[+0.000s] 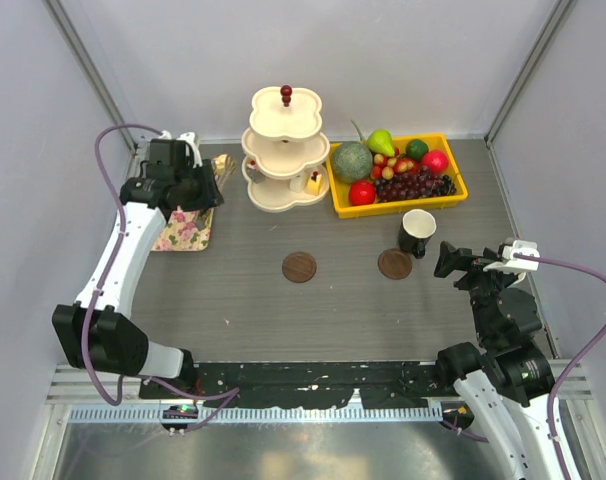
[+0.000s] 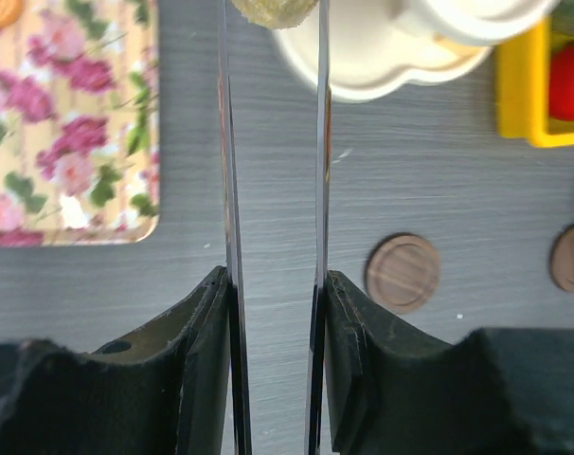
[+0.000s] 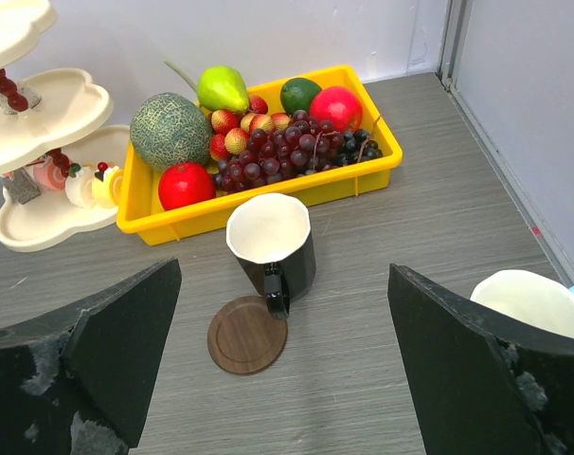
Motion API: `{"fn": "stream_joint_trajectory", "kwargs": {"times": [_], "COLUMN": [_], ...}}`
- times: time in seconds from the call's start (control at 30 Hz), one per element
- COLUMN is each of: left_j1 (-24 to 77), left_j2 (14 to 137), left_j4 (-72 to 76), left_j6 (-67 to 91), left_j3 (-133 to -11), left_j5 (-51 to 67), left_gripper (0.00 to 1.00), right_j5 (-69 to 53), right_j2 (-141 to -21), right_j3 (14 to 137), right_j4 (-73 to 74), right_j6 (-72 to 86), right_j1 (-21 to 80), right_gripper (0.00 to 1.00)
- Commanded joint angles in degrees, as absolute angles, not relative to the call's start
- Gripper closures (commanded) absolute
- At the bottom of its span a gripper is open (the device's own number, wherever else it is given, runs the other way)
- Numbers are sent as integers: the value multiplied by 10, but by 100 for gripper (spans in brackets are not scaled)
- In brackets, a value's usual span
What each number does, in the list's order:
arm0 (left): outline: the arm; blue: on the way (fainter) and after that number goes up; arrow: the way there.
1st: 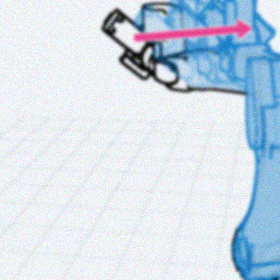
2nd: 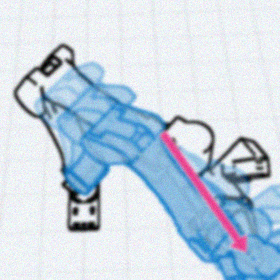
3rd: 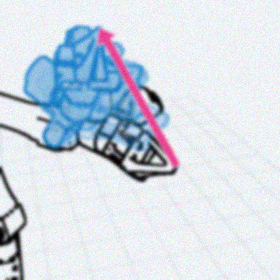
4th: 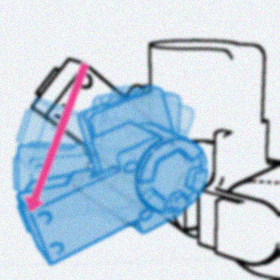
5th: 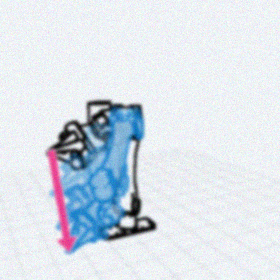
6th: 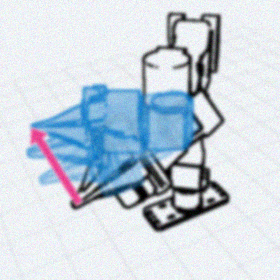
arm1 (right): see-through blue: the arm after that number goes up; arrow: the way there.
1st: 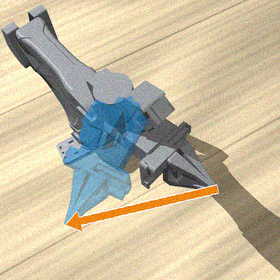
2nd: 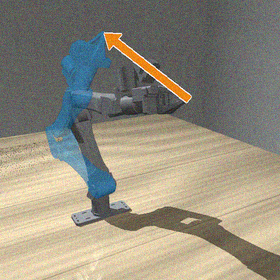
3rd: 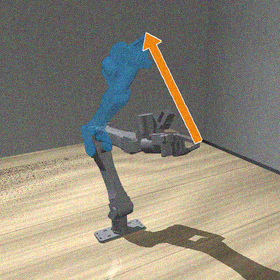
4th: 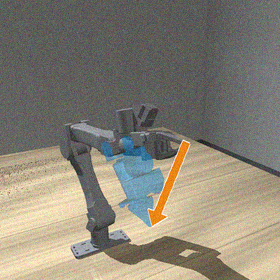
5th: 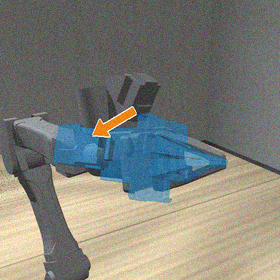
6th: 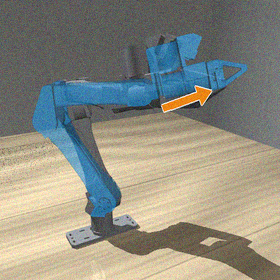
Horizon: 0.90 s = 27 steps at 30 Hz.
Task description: Serve the afternoon tea
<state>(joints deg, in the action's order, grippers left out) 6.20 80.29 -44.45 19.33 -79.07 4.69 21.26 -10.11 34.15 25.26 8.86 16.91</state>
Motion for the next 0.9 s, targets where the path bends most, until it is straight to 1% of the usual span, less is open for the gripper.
{"fn": "stream_joint_trajectory", "kwargs": {"times": [0.0, 0.17, 0.4, 0.57, 0.87], "left_j1": [103, 146, 168, 192, 196], "left_j2": [813, 850, 900, 918, 948], "left_j4": [-397, -399, -404, -393, -373], "left_j6": [194, 195, 199, 202, 214], "left_j3": [-855, -897, -940, -944, -943], "left_j5": [69, 70, 72, 72, 62], "left_gripper": [64, 63, 63, 63, 63], "right_j5": [209, 214, 213, 215, 216], "right_j2": [-96, -91, -90, -91, -93], "right_j3": [344, 344, 344, 344, 344], "right_j4": [227, 229, 229, 229, 229], "right_j6": [81, 81, 80, 79, 78], "right_j1": [171, 171, 171, 171, 171], "right_gripper": [3, 2, 3, 2, 3]}}
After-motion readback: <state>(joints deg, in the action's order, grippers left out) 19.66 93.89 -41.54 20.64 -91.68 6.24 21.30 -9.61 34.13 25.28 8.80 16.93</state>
